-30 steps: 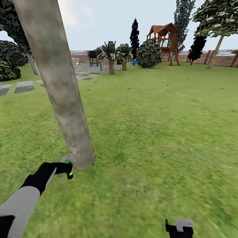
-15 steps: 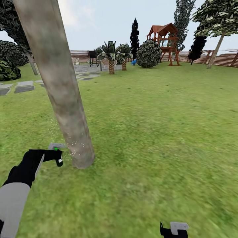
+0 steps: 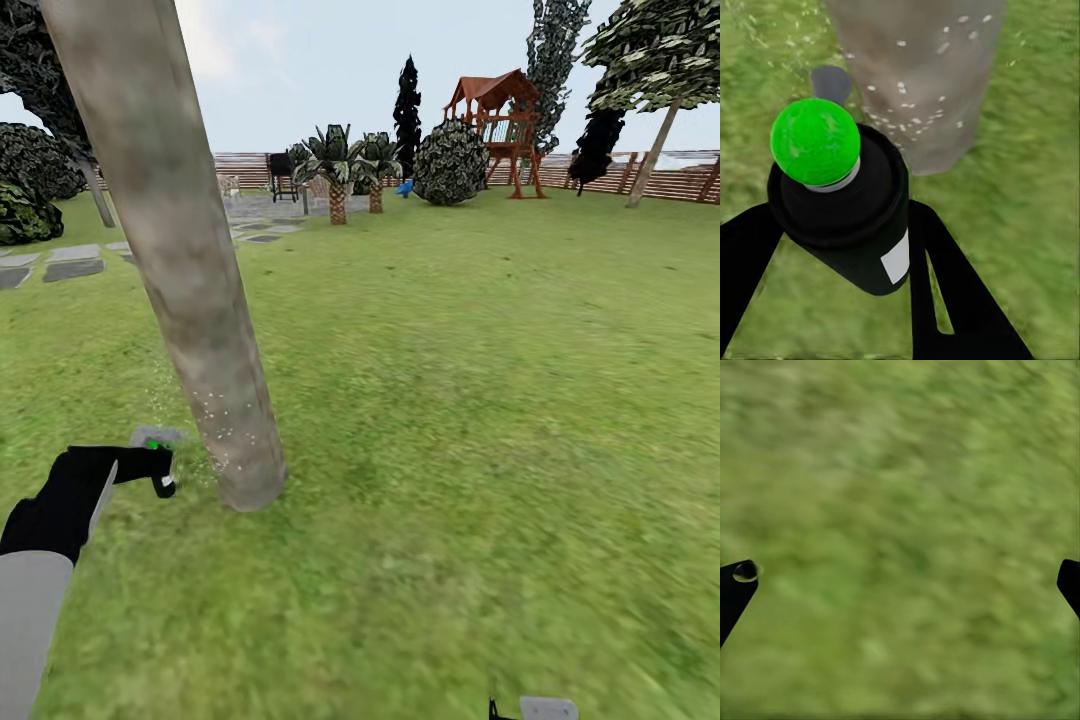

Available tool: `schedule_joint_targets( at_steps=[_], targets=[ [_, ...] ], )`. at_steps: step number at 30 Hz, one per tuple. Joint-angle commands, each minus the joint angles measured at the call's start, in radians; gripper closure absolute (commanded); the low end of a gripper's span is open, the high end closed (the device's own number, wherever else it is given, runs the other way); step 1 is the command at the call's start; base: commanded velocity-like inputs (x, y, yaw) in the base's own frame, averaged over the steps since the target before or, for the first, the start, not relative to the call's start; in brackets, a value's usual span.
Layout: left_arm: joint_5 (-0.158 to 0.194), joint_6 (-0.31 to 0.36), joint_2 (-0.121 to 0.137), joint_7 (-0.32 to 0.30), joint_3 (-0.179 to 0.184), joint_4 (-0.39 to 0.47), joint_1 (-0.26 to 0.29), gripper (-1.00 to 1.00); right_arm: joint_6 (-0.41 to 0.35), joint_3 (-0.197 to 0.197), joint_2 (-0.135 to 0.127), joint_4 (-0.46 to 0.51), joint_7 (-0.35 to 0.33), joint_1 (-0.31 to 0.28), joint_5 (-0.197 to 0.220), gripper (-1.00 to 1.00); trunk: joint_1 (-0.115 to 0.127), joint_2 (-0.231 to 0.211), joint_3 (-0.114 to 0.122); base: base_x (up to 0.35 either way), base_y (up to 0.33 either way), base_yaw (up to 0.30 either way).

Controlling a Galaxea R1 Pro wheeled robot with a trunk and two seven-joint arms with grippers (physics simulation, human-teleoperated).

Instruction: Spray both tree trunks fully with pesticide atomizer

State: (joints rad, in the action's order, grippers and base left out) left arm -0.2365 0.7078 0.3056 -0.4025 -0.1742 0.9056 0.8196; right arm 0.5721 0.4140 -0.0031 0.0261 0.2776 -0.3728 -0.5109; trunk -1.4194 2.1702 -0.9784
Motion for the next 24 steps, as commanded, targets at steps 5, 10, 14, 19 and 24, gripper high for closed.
schedule_joint_targets(
  at_steps=[5,10,14,19,24],
  targets=[
    [0.010,0.017,0.082,-0.001,-0.033,-0.003,0.001,1.00,0.000,0.000,0.000,0.000,0.000,0.000,0.000,-1.00,0.000,0.000,0.000,0.000,0.000,0.000],
    [0.012,0.017,0.074,-0.004,-0.076,0.001,-0.009,1.00,-0.001,0.000,0.000,0.000,0.000,0.000,0.000,-1.00,0.000,0.000,0.000,0.000,0.000,0.000],
    [0.010,0.017,-0.011,-0.010,-0.002,0.000,-0.012,1.00,-0.001,0.000,0.000,0.000,0.000,0.000,0.000,-1.00,0.000,0.000,0.000,0.000,0.000,0.000],
    [0.002,0.003,-0.012,-0.004,0.002,-0.010,-0.033,1.00,0.003,0.002,0.029,0.004,0.004,0.001,0.003,-1.00,0.000,0.000,0.000,0.000,0.000,0.000],
    [0.010,-0.082,-0.014,0.048,-0.007,-0.061,-0.116,1.00,0.006,-0.006,0.032,0.005,-0.003,0.002,-0.027,-1.00,0.000,0.000,0.000,0.000,-0.163,0.000]
  ],
)
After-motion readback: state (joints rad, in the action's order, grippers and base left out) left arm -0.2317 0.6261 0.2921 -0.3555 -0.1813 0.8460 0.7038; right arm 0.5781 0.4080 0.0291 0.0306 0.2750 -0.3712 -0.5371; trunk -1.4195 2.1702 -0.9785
